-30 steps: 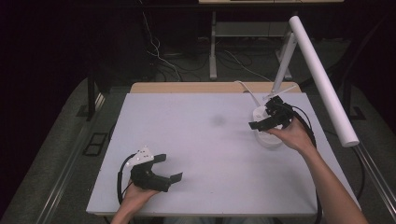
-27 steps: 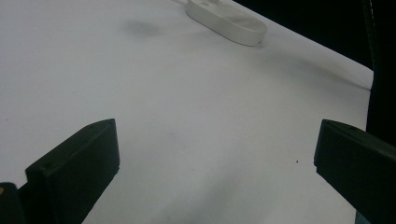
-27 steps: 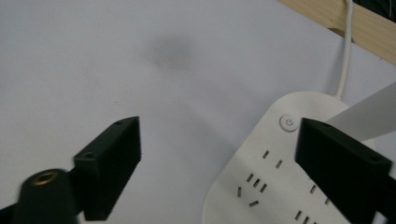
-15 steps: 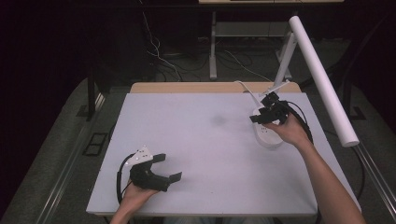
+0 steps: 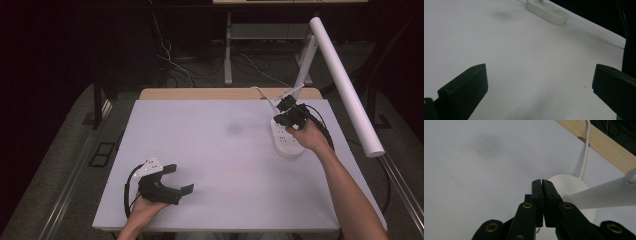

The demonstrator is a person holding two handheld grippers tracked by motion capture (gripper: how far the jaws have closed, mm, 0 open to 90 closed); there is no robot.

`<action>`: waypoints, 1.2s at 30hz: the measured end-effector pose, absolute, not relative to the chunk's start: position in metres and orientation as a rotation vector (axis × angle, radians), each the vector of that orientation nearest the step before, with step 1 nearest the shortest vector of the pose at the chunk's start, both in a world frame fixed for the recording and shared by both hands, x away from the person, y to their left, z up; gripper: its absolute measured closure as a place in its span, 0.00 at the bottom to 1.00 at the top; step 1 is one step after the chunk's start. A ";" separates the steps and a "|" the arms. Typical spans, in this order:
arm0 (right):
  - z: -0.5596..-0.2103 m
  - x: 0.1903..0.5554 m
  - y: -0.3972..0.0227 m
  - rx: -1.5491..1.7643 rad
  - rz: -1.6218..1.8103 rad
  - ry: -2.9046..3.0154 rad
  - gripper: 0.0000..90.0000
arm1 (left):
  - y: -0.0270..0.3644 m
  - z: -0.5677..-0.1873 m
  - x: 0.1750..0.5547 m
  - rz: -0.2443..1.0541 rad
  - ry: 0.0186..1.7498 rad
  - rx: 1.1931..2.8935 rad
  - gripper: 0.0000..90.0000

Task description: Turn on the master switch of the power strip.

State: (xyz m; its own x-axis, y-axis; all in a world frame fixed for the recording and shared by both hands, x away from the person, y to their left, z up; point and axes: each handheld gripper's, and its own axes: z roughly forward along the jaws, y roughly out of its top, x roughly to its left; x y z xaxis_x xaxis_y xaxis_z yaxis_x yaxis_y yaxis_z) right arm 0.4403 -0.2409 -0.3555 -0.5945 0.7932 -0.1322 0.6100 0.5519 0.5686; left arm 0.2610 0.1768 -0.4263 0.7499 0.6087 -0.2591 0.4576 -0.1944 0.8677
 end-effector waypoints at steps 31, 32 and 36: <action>-0.375 0.469 -0.230 1.169 0.497 2.355 0.99 | 0.175 -0.427 0.260 0.183 0.819 1.852 0.00; -0.375 0.469 -0.230 1.176 0.496 2.354 0.99 | 0.175 -0.427 0.260 0.183 0.819 1.852 0.00; -0.379 0.470 -0.228 1.178 0.482 2.356 0.99 | 0.175 -0.427 0.260 0.183 0.817 1.853 0.00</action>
State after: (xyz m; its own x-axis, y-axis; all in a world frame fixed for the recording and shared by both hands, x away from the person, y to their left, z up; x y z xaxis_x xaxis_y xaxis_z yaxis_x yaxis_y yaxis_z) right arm 0.4703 -0.2281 -0.3790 -0.5278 0.8136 -0.2438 0.6524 0.5722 0.4969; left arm 0.2601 0.1749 -0.4267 0.7545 0.6105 -0.2407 0.4492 -0.2131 0.8677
